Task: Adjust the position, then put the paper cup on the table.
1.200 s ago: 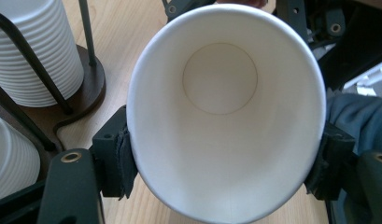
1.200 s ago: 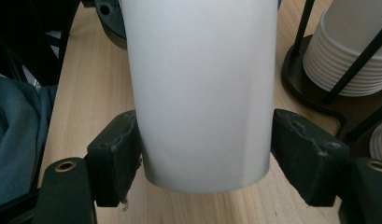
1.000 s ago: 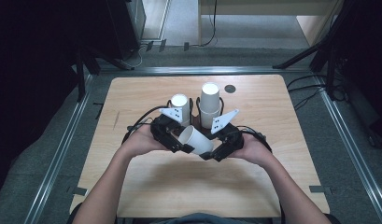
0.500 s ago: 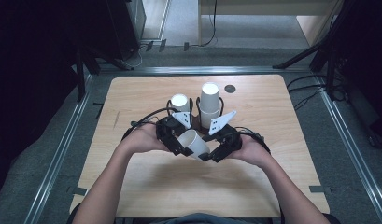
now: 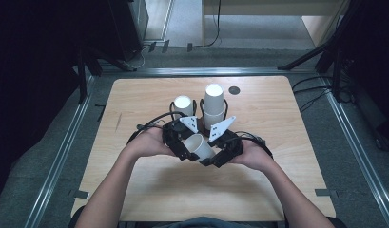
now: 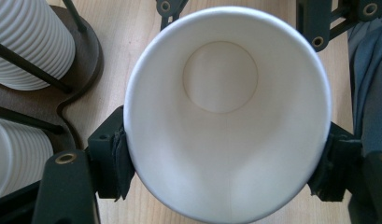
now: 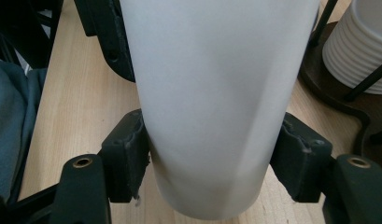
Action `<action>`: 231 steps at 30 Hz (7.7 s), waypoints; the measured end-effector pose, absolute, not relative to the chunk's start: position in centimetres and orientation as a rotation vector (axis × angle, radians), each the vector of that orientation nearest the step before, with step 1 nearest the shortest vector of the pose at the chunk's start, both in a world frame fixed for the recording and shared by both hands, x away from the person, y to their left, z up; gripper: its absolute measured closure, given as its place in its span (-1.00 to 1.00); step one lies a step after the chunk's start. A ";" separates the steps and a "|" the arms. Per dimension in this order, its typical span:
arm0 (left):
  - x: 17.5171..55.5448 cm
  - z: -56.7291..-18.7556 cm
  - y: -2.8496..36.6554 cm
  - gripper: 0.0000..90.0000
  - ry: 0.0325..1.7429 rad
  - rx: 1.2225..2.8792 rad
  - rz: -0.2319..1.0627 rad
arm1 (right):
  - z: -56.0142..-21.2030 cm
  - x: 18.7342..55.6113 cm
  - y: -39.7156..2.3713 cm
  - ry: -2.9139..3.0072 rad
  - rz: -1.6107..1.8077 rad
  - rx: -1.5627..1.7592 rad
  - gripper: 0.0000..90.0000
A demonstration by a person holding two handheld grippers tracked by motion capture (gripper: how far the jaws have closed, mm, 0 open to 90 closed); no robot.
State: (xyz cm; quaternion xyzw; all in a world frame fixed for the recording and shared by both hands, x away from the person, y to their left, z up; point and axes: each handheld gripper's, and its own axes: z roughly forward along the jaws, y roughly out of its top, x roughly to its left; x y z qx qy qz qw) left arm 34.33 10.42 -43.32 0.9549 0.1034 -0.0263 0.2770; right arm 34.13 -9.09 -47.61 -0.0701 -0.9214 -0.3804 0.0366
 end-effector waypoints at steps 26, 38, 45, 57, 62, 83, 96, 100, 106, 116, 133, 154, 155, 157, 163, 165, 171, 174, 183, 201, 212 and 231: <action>34.6 -43.8 12.3 -0.71 0.446 2.261 -0.075 | -46.7 34.8 -10.5 -2.774 -1.284 -0.264 -0.27; 34.6 -44.6 12.6 -0.71 0.511 2.157 -0.088 | -46.6 35.1 -10.9 -2.735 -1.327 -0.318 -0.27; 34.5 -45.0 12.2 -0.71 0.513 2.142 -0.095 | -46.7 35.2 -10.9 -2.715 -1.343 -0.338 -0.27; 34.4 -45.1 11.8 -0.63 0.499 2.107 -0.107 | -46.8 35.3 -10.9 -2.672 -1.352 -0.342 -0.27; 34.5 -45.2 11.8 -0.48 0.487 2.114 -0.138 | -47.1 35.2 -10.7 -2.670 -1.320 -0.330 -0.27; 34.1 -43.9 12.3 -0.28 0.456 2.108 -0.112 | -47.6 35.1 -10.9 -2.669 -1.275 -0.352 -0.38; 34.5 -42.9 13.7 -0.28 0.486 2.133 -0.068 | -47.3 34.9 -12.1 -2.707 -1.299 -0.383 -0.43; 34.5 -43.0 14.0 -0.28 0.487 2.160 -0.056 | -46.9 34.9 -12.8 -2.701 -1.323 -0.416 -0.43; 34.5 -42.9 14.6 -0.28 0.494 2.173 -0.048 | -46.8 35.1 -13.6 -2.730 -1.361 -0.498 -0.43; 34.5 -43.0 16.3 -0.29 0.513 2.219 0.016 | -46.7 34.9 -14.0 -2.753 -1.383 -0.534 -0.44; 34.5 -43.4 19.5 -0.30 0.601 2.234 0.019 | -46.1 35.6 -15.7 -2.773 -1.429 -0.615 -0.47; 34.4 -43.6 23.2 -0.30 0.692 2.230 0.047 | -45.6 36.4 -17.2 -2.782 -1.439 -0.668 -0.49; 34.5 -43.6 23.4 -0.30 0.697 2.229 0.049 | -45.7 36.4 -17.2 -2.783 -1.436 -0.671 -0.49; 34.7 -43.7 23.9 -0.31 0.718 2.220 0.056 | -45.7 36.5 -17.3 -2.787 -1.438 -0.674 -0.49; 35.2 -43.9 25.3 -0.31 0.777 2.202 0.081 | -45.7 36.6 -17.3 -2.790 -1.436 -0.681 -0.49; 35.3 -44.0 25.6 -0.31 0.793 2.196 0.090 | -45.8 36.7 -17.3 -2.793 -1.433 -0.681 -0.49; 35.8 -44.2 26.5 -0.32 0.841 2.190 0.116 | -45.9 36.8 -17.4 -2.802 -1.428 -0.690 -0.49; 36.1 -44.3 26.9 -0.32 0.861 2.188 0.131 | -45.9 36.7 -17.5 -2.804 -1.421 -0.698 -0.49; 37.1 -44.6 27.9 -0.33 0.962 2.155 0.161 | -46.1 36.7 -17.8 -2.806 -1.420 -0.718 -0.49; 39.4 -46.3 29.5 -0.36 1.151 2.149 0.241 | -46.6 36.7 -17.9 -2.814 -1.401 -0.732 -0.49; 40.1 -47.9 29.9 -0.39 1.231 2.124 0.217 | -46.9 36.8 -17.7 -2.822 -1.381 -0.738 -0.49; 40.4 -49.3 30.3 -0.47 1.272 2.093 0.209 | -47.1 36.9 -17.6 -2.822 -1.373 -0.735 -0.49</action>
